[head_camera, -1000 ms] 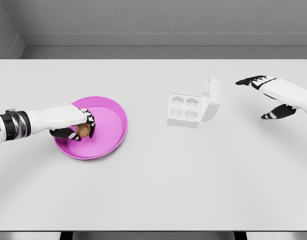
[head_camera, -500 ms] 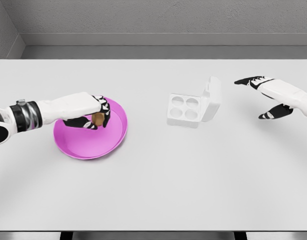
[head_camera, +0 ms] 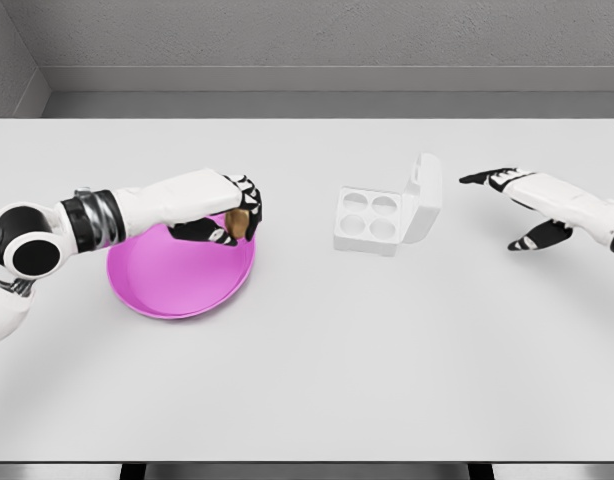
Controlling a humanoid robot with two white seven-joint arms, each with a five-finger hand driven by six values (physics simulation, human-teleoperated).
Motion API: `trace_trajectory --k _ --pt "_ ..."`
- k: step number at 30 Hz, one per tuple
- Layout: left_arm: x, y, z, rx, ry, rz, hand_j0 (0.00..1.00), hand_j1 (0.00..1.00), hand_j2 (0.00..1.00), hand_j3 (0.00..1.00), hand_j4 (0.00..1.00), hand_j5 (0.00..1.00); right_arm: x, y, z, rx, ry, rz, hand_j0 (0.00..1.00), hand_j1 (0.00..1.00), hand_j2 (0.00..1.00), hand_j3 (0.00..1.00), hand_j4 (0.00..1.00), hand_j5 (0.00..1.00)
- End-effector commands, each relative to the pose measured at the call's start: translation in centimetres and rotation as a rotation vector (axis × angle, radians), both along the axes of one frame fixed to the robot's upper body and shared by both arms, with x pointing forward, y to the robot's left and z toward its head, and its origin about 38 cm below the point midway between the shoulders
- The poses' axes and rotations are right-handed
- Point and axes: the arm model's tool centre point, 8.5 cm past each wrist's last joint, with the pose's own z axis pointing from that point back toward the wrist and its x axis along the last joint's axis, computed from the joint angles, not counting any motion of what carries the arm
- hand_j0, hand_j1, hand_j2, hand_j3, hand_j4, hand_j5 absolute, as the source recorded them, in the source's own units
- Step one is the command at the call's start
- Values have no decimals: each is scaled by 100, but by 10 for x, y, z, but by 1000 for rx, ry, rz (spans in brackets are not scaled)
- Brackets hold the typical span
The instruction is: Pack egg into the box and close the box lid
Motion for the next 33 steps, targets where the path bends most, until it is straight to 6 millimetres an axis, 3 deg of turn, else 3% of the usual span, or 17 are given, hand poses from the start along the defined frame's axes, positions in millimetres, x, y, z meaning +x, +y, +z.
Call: trace_trajectory --k 1,15,29,33 --pt "1 -11 -1 -32 6 -6 27 27 27 27 27 27 0 0 -6 3 17 -3 100 100 100 100 100 100" --pt "18 -62 -6 -147 48 -35 28 28 28 28 28 28 0 2 -5 1 16 4 100 100 100 100 100 100" --pt "44 -110 -26 -190 119 -16 28 28 28 28 28 28 0 3 -3 0 11 11 100 100 100 100 100 100" --pt "41 -127 -26 -191 112 -32 28 28 28 28 28 28 -1 3 -4 0 12 11 100 100 100 100 100 100"
